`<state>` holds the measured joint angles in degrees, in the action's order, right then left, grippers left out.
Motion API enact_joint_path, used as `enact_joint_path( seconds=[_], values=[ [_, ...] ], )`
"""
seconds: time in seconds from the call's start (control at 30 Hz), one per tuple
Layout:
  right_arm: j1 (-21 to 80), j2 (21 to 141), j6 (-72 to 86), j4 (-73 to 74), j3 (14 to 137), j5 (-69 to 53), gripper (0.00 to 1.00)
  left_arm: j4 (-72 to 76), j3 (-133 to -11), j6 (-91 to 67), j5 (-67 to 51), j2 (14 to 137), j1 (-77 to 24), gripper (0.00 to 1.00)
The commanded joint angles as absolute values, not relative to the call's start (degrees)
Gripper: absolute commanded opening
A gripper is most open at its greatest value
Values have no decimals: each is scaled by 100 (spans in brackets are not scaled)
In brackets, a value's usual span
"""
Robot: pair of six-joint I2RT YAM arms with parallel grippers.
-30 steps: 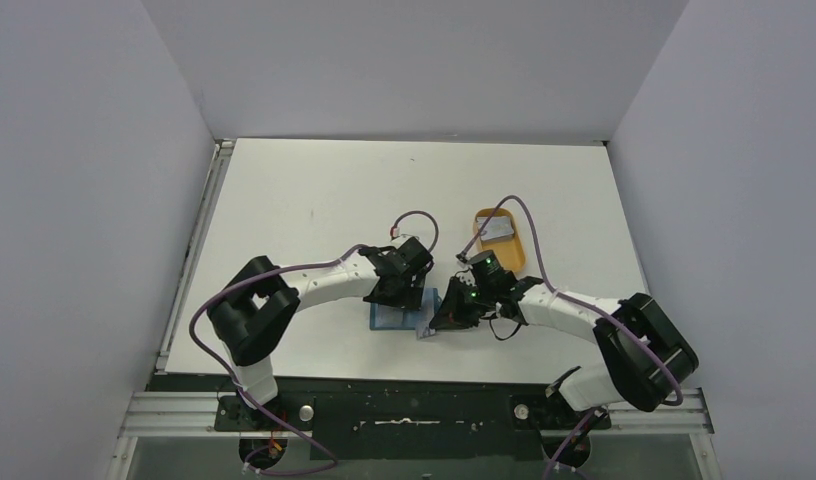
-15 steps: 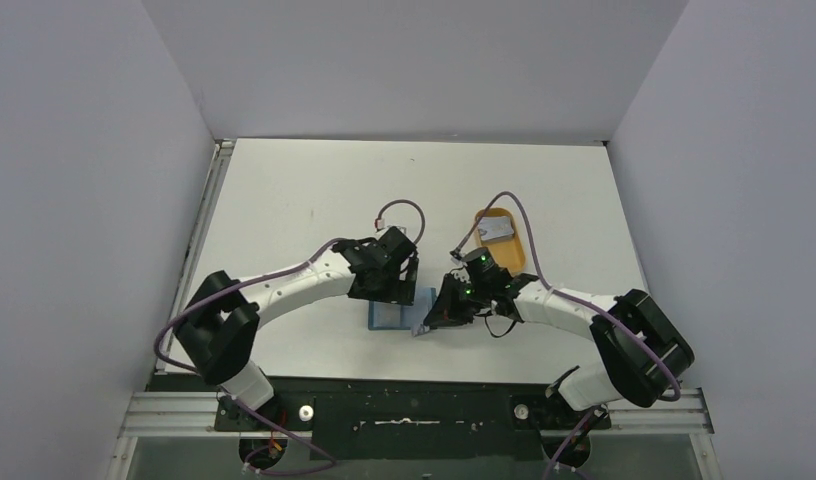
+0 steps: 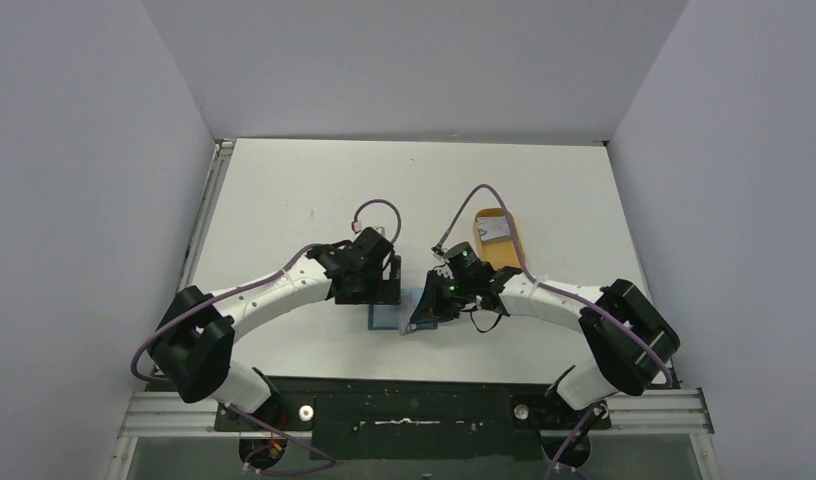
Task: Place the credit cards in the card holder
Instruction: Turn over the card slot in the card holder.
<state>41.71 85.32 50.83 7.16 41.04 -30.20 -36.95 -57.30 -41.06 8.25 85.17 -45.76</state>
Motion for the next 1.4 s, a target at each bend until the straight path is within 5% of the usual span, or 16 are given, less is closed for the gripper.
enact_joint_path(
  seconds=[0.0,0.33,0.6,1.37],
  values=[
    [4292,8789,4962,630,4464,-2917,0,-3249,-5697,-4226,642,8288,-4445,91],
    [4305,8694,4752,1000,4636,-2828,0,-3184,-5474,-4359,749,8884,-4146,73],
    [3812,8272,4592,1099,4455,-3027,0,-2948,-4900,-4644,792,8008,-3839,74],
    [3735,9051,5103,184,4294,-3545,0,-2700,-4557,-4823,235,8284,-3472,71]
  ],
)
